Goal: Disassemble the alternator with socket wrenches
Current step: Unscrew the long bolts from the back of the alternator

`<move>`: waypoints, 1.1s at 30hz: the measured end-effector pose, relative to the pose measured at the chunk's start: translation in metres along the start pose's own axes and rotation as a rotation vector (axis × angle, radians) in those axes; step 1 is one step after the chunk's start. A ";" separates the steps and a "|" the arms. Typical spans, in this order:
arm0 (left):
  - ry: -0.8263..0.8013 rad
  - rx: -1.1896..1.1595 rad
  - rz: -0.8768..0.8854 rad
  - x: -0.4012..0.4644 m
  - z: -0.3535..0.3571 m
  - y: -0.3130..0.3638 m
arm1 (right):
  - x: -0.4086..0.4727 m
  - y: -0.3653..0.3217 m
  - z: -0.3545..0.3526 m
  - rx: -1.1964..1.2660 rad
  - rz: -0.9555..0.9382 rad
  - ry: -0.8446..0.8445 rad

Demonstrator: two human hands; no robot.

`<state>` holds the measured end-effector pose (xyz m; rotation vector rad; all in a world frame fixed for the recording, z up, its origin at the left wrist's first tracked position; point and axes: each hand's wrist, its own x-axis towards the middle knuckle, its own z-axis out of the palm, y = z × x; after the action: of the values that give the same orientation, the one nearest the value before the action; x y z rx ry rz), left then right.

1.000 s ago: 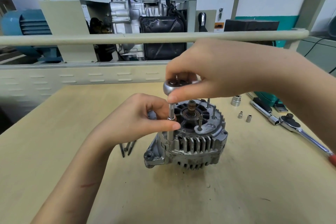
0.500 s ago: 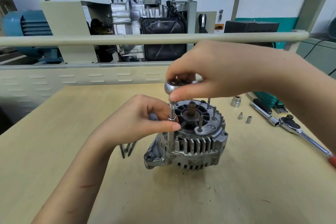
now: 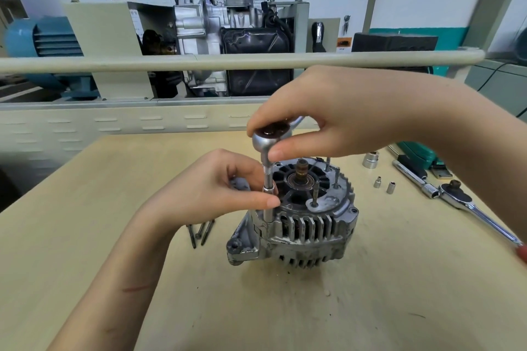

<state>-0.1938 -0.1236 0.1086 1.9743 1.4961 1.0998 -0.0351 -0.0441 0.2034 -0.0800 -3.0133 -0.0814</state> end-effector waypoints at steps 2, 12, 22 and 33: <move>0.012 0.014 0.003 0.000 0.001 0.000 | 0.001 -0.002 0.001 0.005 0.027 0.015; -0.028 -0.045 -0.021 0.001 0.002 -0.001 | 0.002 -0.001 0.003 0.011 0.048 0.015; 0.049 0.031 0.037 0.000 0.007 0.000 | 0.001 0.000 0.002 0.011 0.095 0.048; -0.052 0.004 -0.004 0.000 0.002 0.002 | -0.002 0.004 0.004 0.073 0.055 0.065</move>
<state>-0.1914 -0.1240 0.1087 1.9868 1.4759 1.0368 -0.0339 -0.0403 0.1990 -0.1496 -2.9430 0.0304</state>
